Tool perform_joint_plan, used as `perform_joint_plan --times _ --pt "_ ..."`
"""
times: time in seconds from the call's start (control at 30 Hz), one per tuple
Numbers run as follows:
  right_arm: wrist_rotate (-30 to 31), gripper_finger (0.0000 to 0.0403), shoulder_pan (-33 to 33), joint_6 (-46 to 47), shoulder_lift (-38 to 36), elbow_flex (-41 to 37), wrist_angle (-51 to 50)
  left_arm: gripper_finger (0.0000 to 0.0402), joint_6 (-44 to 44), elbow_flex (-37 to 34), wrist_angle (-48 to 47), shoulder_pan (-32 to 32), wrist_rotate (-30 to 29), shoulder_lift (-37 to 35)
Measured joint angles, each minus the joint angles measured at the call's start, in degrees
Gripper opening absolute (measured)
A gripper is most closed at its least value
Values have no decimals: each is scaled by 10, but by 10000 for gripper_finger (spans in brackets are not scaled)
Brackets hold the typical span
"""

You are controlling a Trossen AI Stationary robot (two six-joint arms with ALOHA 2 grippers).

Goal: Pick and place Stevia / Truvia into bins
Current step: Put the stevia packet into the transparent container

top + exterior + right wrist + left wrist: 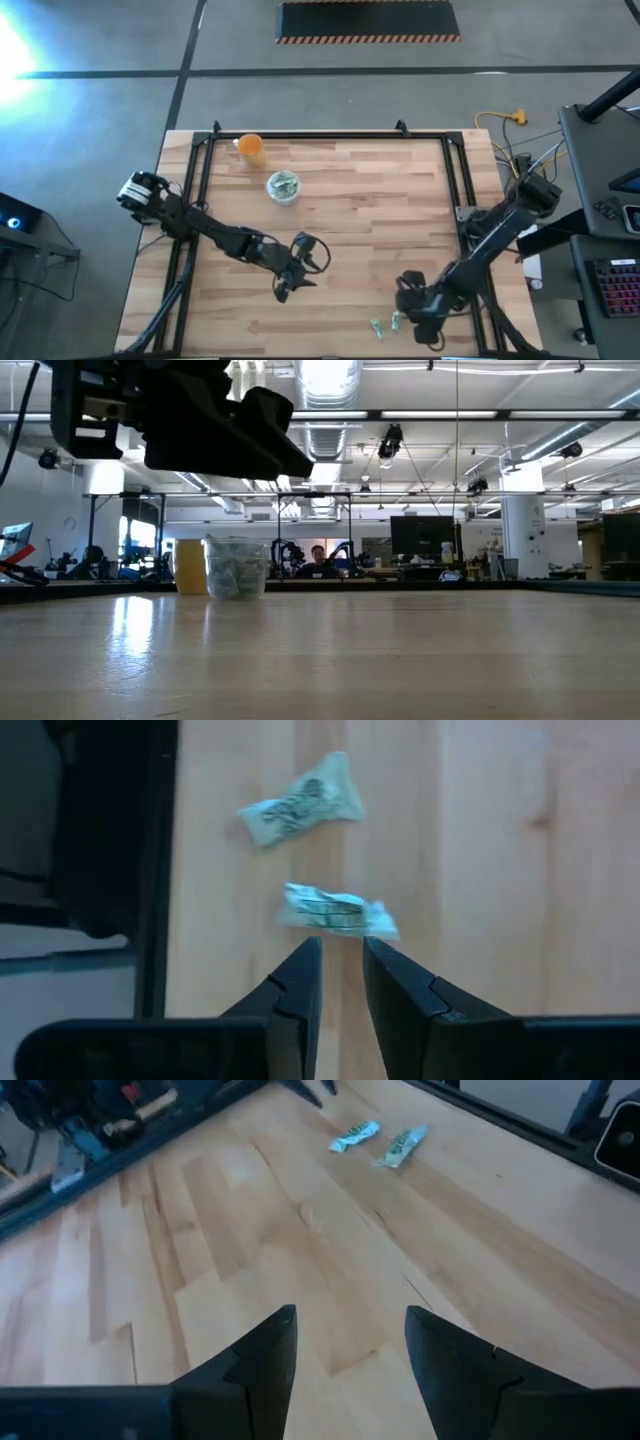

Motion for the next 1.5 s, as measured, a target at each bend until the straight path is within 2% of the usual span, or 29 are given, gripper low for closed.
perform_joint_plan --times 0.3,0.43,0.67,0.87,1.17,1.5 --pt "88 68 38 -45 0 -66 139 171 -21 -15 2 0 -1 -1" --pt "103 70 38 -77 0 -102 216 171 -22 -16 1 0 -1 -1" --pt "103 68 38 -79 23 -149 309 171 -23 -16 1 0 -1 -1" --pt "105 76 38 -72 67 -153 335 171 -23 -16 -1 0 -1 -2" --pt "107 88 38 -72 74 -152 340 171 -24 -16 -9 0 -1 -2" --pt "133 61 37 -84 77 -155 358 171 -40 -15 6 0 1 1"
